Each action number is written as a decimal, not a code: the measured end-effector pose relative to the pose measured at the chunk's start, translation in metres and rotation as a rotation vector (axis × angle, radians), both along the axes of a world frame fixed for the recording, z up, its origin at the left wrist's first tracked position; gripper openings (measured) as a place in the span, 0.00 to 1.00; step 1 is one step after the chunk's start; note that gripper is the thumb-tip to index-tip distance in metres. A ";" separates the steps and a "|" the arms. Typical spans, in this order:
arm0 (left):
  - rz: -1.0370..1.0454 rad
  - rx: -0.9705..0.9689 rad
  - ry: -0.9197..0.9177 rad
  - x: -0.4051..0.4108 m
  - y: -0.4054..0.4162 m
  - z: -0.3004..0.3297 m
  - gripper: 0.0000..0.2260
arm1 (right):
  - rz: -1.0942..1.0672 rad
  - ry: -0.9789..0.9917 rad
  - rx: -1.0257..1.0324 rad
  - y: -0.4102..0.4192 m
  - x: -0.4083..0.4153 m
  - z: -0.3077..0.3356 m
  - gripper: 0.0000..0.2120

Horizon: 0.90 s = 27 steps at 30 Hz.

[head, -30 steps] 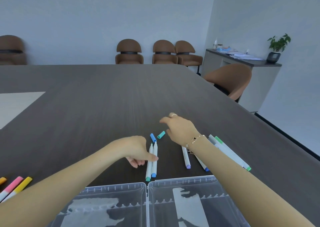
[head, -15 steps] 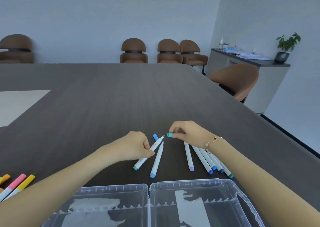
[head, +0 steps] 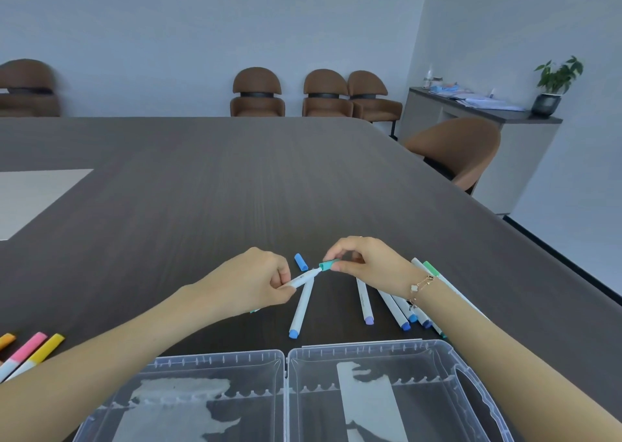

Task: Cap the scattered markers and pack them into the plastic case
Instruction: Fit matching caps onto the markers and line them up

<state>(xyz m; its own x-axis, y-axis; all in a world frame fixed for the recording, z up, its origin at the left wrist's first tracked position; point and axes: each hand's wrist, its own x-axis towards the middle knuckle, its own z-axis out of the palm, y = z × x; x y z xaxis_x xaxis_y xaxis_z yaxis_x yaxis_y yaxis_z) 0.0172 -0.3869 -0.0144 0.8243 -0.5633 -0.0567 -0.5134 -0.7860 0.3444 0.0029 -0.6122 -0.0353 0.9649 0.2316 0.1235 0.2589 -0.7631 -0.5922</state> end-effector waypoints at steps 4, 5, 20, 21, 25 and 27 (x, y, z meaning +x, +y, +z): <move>-0.025 -0.085 0.059 0.000 0.002 -0.002 0.07 | 0.026 0.041 0.046 -0.001 0.001 0.003 0.08; -0.021 -0.108 0.066 0.000 0.002 -0.002 0.08 | 0.042 0.073 0.089 0.000 0.001 0.004 0.09; 0.226 -0.083 0.166 0.000 0.003 0.001 0.09 | 0.171 0.205 0.039 0.014 0.028 0.010 0.09; 0.253 -0.043 0.134 0.003 0.003 0.002 0.09 | 0.137 0.200 -0.006 0.015 0.034 0.010 0.09; 0.308 0.095 0.089 0.001 -0.003 -0.002 0.11 | -0.083 0.073 -0.077 0.027 0.052 0.007 0.10; 0.315 0.142 0.080 -0.005 -0.009 -0.008 0.10 | -0.105 0.115 -0.142 0.041 0.056 0.002 0.12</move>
<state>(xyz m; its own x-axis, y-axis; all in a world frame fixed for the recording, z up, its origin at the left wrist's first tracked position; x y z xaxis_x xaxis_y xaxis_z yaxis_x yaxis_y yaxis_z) 0.0127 -0.3961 -0.0222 0.9461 -0.2641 -0.1874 -0.2142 -0.9444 0.2494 0.0593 -0.5713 -0.0333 0.9905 0.1367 -0.0152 0.1111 -0.8603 -0.4976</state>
